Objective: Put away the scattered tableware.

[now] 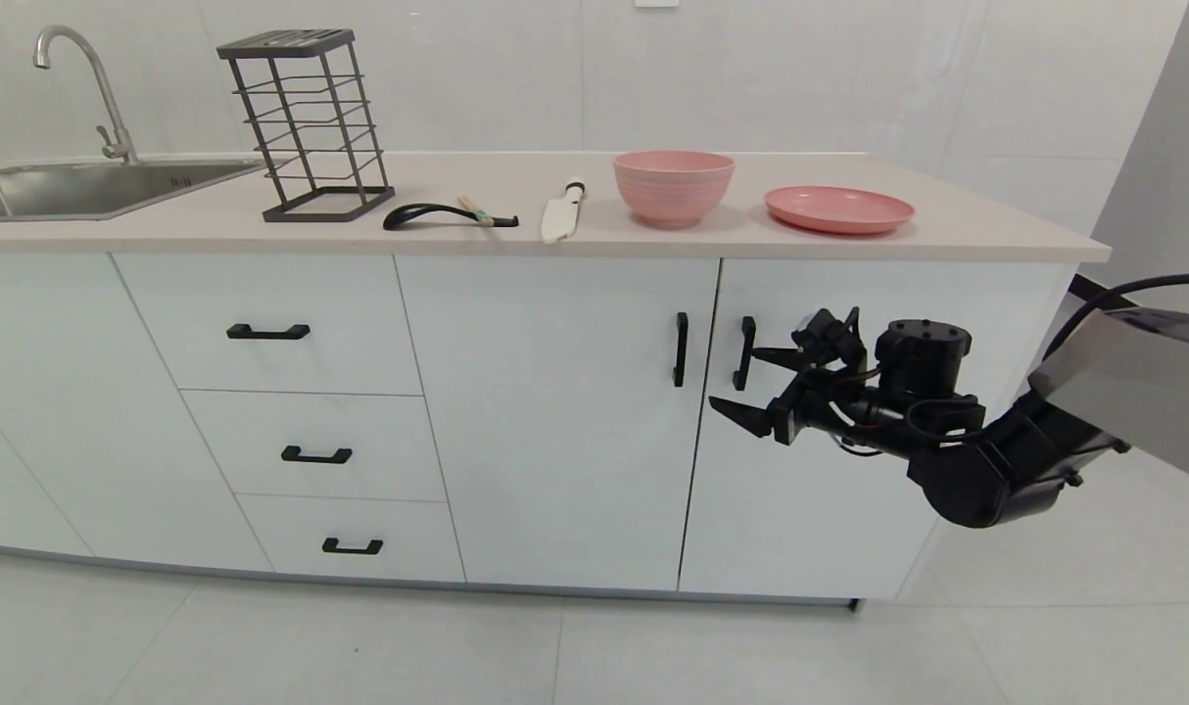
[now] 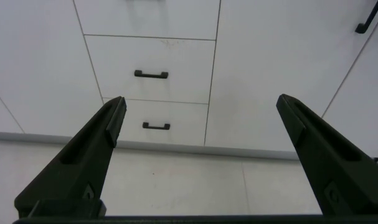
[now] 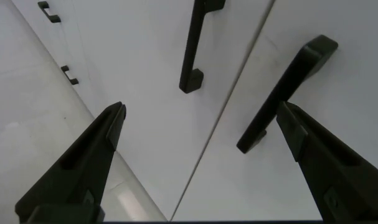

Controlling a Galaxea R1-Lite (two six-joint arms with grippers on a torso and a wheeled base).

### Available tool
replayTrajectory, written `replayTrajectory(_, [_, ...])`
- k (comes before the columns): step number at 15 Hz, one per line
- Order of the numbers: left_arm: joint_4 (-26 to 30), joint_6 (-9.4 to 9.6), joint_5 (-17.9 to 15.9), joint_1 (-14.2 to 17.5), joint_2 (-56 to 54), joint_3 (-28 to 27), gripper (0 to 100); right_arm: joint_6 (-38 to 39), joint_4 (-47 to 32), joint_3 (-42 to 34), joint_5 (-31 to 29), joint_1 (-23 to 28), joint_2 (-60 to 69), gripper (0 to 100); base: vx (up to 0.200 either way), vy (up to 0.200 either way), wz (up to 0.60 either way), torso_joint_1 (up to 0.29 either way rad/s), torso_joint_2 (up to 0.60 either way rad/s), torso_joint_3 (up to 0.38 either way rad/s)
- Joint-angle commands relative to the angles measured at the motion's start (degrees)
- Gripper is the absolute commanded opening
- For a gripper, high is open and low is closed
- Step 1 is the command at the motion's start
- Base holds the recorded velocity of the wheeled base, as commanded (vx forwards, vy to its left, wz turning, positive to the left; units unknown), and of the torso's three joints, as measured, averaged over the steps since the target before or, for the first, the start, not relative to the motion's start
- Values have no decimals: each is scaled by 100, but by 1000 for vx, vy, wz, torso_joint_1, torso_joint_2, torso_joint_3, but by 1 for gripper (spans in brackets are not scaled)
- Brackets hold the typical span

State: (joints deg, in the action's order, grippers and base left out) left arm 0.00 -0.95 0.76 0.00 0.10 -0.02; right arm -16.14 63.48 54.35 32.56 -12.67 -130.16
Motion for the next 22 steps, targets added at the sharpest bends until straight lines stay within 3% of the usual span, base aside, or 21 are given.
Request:
replayTrajectory(1, [0, -2, 4, 0, 8, 2, 100, -3, 7, 129, 5, 1, -27, 100, 0, 0, 0, 0, 0, 0])
replayTrajectory(4, [18, 7, -207, -9, 8, -6, 100, -3, 42, 322, 75, 1, -247, 100, 0, 0, 0, 0, 0, 0])
replayTrajectory(5, [18, 34, -427, -9, 8, -6, 100, 6, 112, 349, 84, 1, -335, 100, 0, 0, 0, 0, 0, 0])
replayTrajectory(8, [18, 78, -462, -9, 8, -6, 100, -12, 183, 278, 101, 36, -414, 100, 0, 0, 0, 0, 0, 0])
replayTrajectory(11, [18, 78, -462, -35, 157, -6, 100, 14, 490, -750, 620, 10, 448, 100, 0, 0, 0, 0, 0, 0])
replayTrajectory(13, [9, 78, -462, -35, 140, -6, 100, 6, 490, -899, 629, 54, 623, 100, 0, 0, 0, 0, 0, 0])
replayTrajectory(22, [-9, 78, -462, -9, 8, -6, 100, -3, 473, 349, 497, 256, -484, 100, 0, 0, 0, 0, 0, 0])
